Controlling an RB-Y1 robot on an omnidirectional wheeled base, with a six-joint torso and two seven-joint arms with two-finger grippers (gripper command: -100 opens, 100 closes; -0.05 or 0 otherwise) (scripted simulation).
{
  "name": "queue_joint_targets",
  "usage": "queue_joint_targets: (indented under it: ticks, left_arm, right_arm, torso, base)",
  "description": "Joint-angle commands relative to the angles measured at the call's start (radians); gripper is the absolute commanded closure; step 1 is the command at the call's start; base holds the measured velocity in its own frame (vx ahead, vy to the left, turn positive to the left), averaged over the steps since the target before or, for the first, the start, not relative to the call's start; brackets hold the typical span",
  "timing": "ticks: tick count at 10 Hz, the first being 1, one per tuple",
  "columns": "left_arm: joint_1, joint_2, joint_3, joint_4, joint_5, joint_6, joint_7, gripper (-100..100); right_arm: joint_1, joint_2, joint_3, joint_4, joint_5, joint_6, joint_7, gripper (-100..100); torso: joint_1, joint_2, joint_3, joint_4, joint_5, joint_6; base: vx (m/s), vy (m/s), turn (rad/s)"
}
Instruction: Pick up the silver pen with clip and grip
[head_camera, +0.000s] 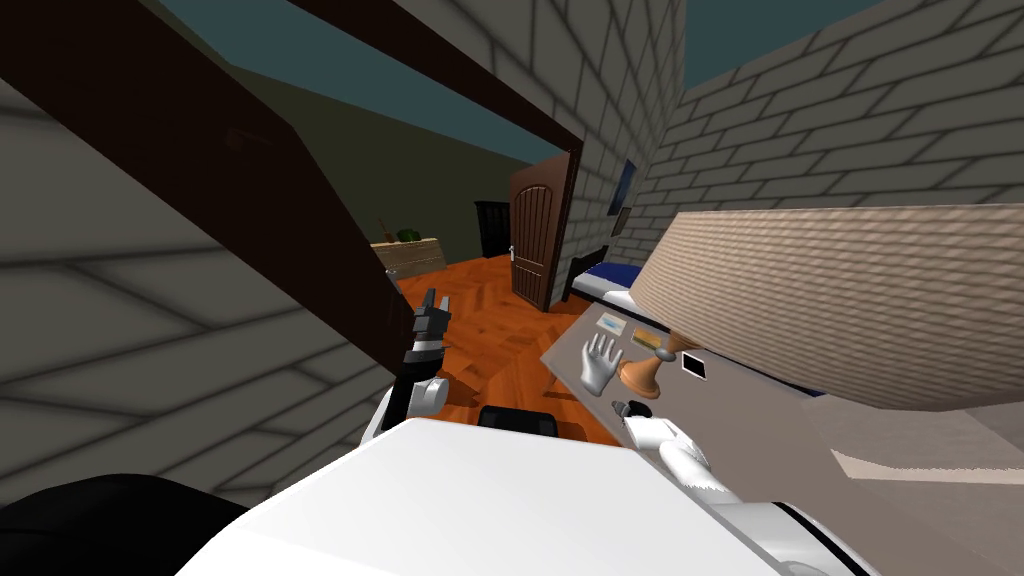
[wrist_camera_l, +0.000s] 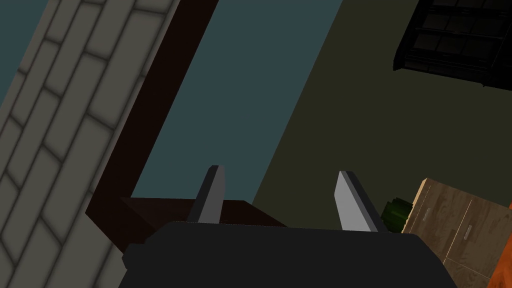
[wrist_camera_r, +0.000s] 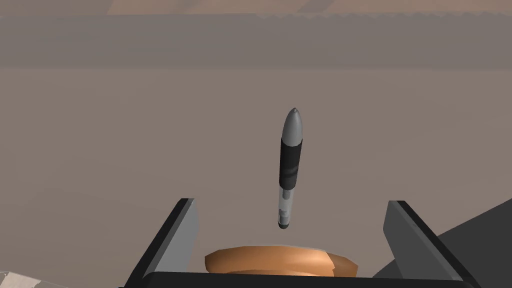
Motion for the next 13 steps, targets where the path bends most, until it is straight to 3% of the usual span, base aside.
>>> queue_joint_targets:
  ticks: [1, 6, 7, 8, 12, 13]
  left_arm:
    - [0.000, 0.000, 0.000, 0.000, 0.000, 0.000, 0.000, 0]
    - [0.000, 0.000, 0.000, 0.000, 0.000, 0.000, 0.000, 0]
    - [0.000, 0.000, 0.000, 0.000, 0.000, 0.000, 0.000, 0]
    - [0.000, 0.000, 0.000, 0.000, 0.000, 0.000, 0.000, 0]
    - [0.000, 0.000, 0.000, 0.000, 0.000, 0.000, 0.000, 0]
    - [0.000, 0.000, 0.000, 0.000, 0.000, 0.000, 0.000, 0]
  right_arm:
    - [0.008, 0.011, -0.002, 0.029, 0.030, -0.036, -0.028, -100]
    - [0.025, 0.033, -0.006, 0.088, 0.089, -0.109, -0.083, -100]
    - [0.017, 0.030, -0.002, 0.095, 0.076, -0.108, -0.071, -100]
    - [0.018, 0.030, -0.003, 0.095, 0.078, -0.109, -0.074, 100]
    - [0.018, 0.030, -0.003, 0.095, 0.077, -0.109, -0.075, 100]
    - [0.018, 0.030, -0.003, 0.095, 0.077, -0.109, -0.075, 0]
  torso:
    - [0.000, 0.000, 0.000, 0.000, 0.000, 0.000]
    - [-0.001, -0.003, -0.001, -0.001, 0.000, 0.000]
    - [-0.001, -0.002, -0.001, 0.000, 0.000, 0.000]
    - [0.000, -0.001, -0.001, 0.000, 0.000, 0.000]
    - [0.000, 0.000, 0.000, 0.000, 0.000, -0.001]
    - [0.000, 0.000, 0.000, 0.000, 0.000, -0.001]
  base:
    - [0.047, -0.020, 0.037]
    - [0.054, -0.030, 0.022]
    - [0.019, -0.007, 0.003]
    - [0.000, 0.000, 0.000]
    - [0.000, 0.000, 0.000]
    - [0.000, 0.000, 0.000]
